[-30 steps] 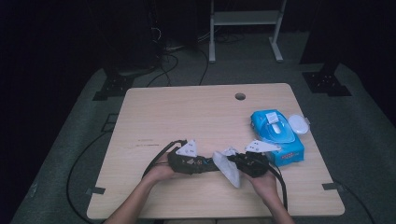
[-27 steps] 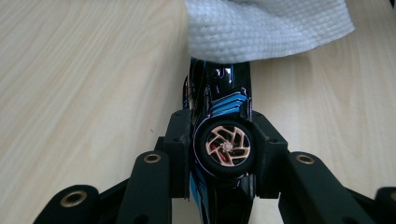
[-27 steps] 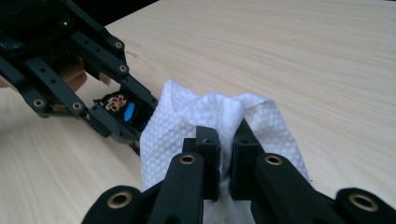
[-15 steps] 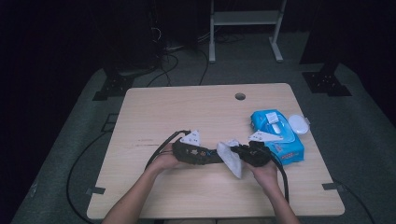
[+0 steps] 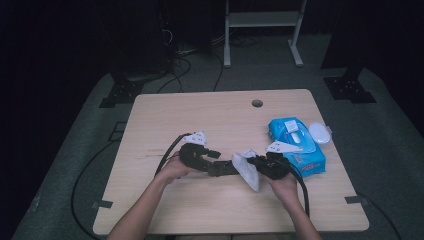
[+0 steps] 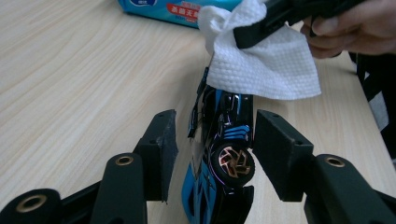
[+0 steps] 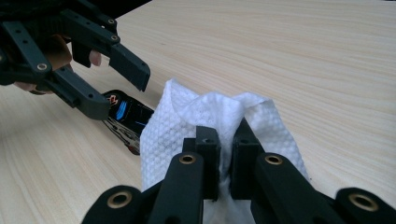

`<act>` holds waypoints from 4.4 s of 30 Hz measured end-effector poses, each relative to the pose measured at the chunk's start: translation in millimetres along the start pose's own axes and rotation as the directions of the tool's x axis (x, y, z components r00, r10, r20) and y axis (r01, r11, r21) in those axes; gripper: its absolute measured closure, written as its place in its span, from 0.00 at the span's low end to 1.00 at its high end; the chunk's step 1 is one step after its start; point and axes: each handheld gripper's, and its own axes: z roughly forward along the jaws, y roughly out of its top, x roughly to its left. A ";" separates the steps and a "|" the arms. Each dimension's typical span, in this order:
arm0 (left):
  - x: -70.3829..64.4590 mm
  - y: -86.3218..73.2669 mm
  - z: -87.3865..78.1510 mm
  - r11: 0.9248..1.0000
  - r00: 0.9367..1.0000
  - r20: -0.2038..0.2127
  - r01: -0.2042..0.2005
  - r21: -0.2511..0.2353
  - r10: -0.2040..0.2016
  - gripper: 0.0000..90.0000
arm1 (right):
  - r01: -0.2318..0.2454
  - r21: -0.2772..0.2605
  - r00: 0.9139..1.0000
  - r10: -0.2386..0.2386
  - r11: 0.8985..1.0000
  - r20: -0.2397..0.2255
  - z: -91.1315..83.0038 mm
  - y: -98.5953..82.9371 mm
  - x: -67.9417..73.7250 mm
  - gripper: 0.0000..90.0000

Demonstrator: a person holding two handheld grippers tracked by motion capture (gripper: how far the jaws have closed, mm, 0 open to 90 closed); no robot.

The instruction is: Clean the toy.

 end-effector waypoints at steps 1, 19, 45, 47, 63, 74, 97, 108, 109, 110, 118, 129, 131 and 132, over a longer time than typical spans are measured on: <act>1.3 -0.2 -1.0 1.000 1.000 0.001 0.018 -0.010 -0.018 0.54 | -0.002 0.000 1.000 0.002 1.000 0.000 -0.2 -0.2 0.2 0.94; 8.8 -3.5 0.6 0.990 0.991 -0.007 0.136 -0.037 -0.137 0.52 | 0.007 -0.001 1.000 -0.007 1.000 -0.004 -2.3 -1.6 0.2 0.94; -1.9 -7.1 1.8 0.994 0.994 -0.014 0.109 -0.007 -0.109 0.44 | 0.024 0.010 1.000 -0.023 1.000 -0.019 -9.3 -4.2 5.7 0.94; -2.5 -7.9 1.8 0.994 0.994 -0.011 0.105 -0.005 -0.105 0.44 | 0.028 0.010 0.999 -0.028 1.000 -0.020 -10.3 -4.8 6.4 0.94; -7.2 -9.6 5.1 0.993 0.993 0.006 0.116 0.030 -0.117 0.38 | 0.047 0.029 0.998 -0.046 0.998 -0.033 -17.1 -8.8 11.5 0.94; -15.9 -9.2 11.9 0.992 0.996 0.007 0.090 0.093 -0.091 0.32 | 0.056 0.037 0.997 -0.054 0.998 -0.049 -21.7 -15.9 14.6 0.94; -41.5 -13.8 26.7 0.982 0.995 -0.062 -0.066 0.175 0.078 0.32 | 0.082 0.121 0.996 -0.077 0.989 -0.045 -21.9 -38.1 17.9 0.93; -46.6 -8.7 42.6 0.978 0.992 -0.072 -0.087 0.188 0.102 0.25 | 0.058 0.110 0.998 -0.055 0.992 -0.035 -35.0 -39.1 9.4 0.93; -46.7 -7.9 44.8 0.978 0.993 -0.068 -0.086 0.190 0.101 0.24 | 0.060 0.107 0.998 -0.057 0.992 -0.032 -38.2 -38.7 8.4 0.93; -47.1 -7.1 47.0 0.977 0.992 -0.068 -0.089 0.192 0.104 0.24 | 0.058 0.107 0.998 -0.055 0.993 -0.030 -41.5 -38.5 7.8 0.93; -50.7 4.4 64.8 0.955 0.989 -0.064 -0.111 0.274 0.133 0.24 | 0.063 0.094 0.998 -0.063 0.994 -0.003 -66.2 -38.0 -0.6 0.93; -48.6 4.4 77.7 0.941 0.990 -0.070 -0.095 0.324 0.124 0.25 | 0.063 0.085 0.998 -0.065 0.994 0.026 -84.2 -42.0 -4.7 0.93; -48.5 5.4 78.3 0.938 0.989 -0.071 -0.099 0.331 0.129 0.25 | 0.068 0.088 0.997 -0.070 0.994 0.030 -86.8 -41.7 -4.0 0.93; -48.1 6.3 79.5 0.935 0.989 -0.068 -0.102 0.340 0.133 0.25 | 0.079 0.089 0.996 -0.083 0.993 0.038 -88.5 -41.8 -3.8 0.93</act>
